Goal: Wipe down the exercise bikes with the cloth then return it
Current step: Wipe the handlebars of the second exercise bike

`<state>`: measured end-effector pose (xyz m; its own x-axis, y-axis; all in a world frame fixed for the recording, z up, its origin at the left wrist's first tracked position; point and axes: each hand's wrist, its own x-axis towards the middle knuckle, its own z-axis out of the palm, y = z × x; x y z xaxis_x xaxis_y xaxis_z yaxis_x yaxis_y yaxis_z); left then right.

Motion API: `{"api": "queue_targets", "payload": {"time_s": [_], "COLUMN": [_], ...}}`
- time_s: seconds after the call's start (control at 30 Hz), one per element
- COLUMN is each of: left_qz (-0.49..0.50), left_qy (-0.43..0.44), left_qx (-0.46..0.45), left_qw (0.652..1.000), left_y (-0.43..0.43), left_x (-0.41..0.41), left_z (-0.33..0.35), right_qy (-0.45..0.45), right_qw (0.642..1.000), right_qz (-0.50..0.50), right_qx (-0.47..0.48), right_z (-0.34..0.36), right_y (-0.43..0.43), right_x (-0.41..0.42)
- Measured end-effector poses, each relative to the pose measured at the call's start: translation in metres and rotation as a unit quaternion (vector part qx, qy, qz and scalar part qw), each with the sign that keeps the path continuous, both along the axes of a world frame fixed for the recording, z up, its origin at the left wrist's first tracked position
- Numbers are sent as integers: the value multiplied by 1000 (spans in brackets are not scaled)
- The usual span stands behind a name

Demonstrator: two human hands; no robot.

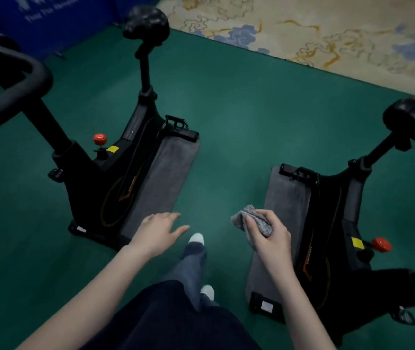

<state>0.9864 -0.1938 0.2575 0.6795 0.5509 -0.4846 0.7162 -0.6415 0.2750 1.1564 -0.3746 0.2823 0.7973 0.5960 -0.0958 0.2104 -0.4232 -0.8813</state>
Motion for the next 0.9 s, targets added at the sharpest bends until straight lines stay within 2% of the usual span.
{"api": "queue_targets", "payload": {"time_s": [0.37,0.57,0.77,0.9], "left_qz": [133,175,285,395], "left_qy": [-12,-38,-37,-35], "left_qx": [-24,-1,-7,-14], "left_qw": [991,984,958,918], "left_y": [99,152,181,188], "left_x": [76,112,113,115], "left_z": [-19,-4,1,-5], "right_qy": [-15,-11,-7,3], "right_qw": [989,981,959,928], "right_qz": [148,195,284,372], "right_qx": [5,15,11,6], "right_z": [9,18,19,14], "right_y": [145,220,298,353], "right_x": [101,145,175,191]}}
